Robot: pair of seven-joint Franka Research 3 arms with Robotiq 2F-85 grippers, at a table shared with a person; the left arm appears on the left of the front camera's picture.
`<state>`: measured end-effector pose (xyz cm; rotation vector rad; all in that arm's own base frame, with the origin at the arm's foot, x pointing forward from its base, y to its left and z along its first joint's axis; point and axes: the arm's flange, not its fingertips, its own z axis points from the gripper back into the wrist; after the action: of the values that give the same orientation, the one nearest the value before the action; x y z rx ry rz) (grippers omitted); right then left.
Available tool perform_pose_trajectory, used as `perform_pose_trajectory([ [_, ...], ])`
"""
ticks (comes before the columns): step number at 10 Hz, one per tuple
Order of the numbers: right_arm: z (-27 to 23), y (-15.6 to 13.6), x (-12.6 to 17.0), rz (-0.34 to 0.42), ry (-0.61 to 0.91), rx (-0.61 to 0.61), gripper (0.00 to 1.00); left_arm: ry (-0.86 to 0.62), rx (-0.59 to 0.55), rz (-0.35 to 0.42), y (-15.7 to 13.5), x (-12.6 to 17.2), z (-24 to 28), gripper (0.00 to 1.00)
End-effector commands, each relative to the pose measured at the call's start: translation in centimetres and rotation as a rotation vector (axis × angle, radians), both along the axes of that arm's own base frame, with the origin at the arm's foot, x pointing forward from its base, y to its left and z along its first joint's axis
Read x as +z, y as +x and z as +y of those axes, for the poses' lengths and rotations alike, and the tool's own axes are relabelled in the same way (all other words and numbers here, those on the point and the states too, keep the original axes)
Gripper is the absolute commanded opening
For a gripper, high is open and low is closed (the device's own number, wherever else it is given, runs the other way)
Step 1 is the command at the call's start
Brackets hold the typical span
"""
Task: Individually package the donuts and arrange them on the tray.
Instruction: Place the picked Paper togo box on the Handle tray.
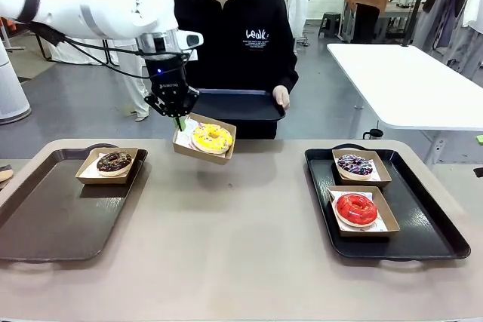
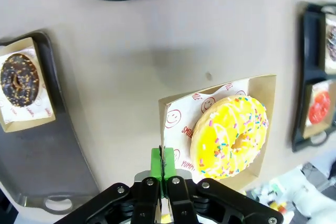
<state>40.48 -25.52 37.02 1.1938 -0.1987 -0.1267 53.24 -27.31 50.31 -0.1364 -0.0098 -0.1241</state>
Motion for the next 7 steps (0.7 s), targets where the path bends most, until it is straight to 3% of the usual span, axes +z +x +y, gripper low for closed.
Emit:
perform_pose_trajectory([
  [1,0.0,0.1,0.1,0.012,0.008,-0.01,1.0,-0.078,-0.022,0.038,-4.3,3.0,5.3,0.01],
  [4,0.0,0.1,0.1,0.012,0.008,-0.01,1.0,-0.078,-0.019,0.038,-9.4,5.0,12.0,0.01],
  [7,0.0,0.1,0.1,0.012,0.008,-0.01,1.0,-0.069,0.059,0.01,-13.1,3.5,20.7,0.01],
])
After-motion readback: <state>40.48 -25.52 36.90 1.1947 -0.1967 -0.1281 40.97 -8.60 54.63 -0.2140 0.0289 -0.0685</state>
